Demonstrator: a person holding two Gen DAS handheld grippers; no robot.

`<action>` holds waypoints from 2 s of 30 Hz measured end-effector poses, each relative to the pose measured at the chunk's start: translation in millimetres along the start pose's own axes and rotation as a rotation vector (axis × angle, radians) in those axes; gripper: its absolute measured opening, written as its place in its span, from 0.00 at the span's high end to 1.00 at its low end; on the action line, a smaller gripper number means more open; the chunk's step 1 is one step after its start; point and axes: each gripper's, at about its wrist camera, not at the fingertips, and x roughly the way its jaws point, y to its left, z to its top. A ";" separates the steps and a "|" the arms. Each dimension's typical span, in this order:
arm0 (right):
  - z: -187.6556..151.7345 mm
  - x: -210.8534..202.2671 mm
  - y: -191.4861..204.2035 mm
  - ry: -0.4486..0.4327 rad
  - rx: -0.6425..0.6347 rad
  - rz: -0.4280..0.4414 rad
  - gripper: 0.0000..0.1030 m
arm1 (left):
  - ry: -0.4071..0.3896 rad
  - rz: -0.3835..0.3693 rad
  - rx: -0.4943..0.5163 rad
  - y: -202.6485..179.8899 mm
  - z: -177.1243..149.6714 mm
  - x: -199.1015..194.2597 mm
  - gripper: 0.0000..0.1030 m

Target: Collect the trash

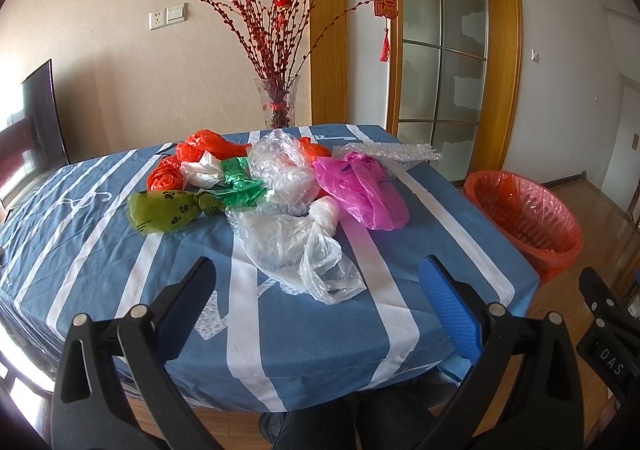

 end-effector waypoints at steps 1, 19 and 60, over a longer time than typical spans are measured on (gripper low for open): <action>0.0 0.1 0.1 0.000 0.000 0.000 0.02 | 0.000 0.000 0.000 0.1 0.2 0.0 0.04; -3.4 7.5 5.7 0.020 -0.001 0.001 0.02 | 0.030 0.010 -0.013 7.5 1.9 5.5 0.04; 60.1 184.4 195.3 0.364 -0.120 0.486 0.76 | 0.263 0.137 -0.141 185.4 51.6 170.0 0.25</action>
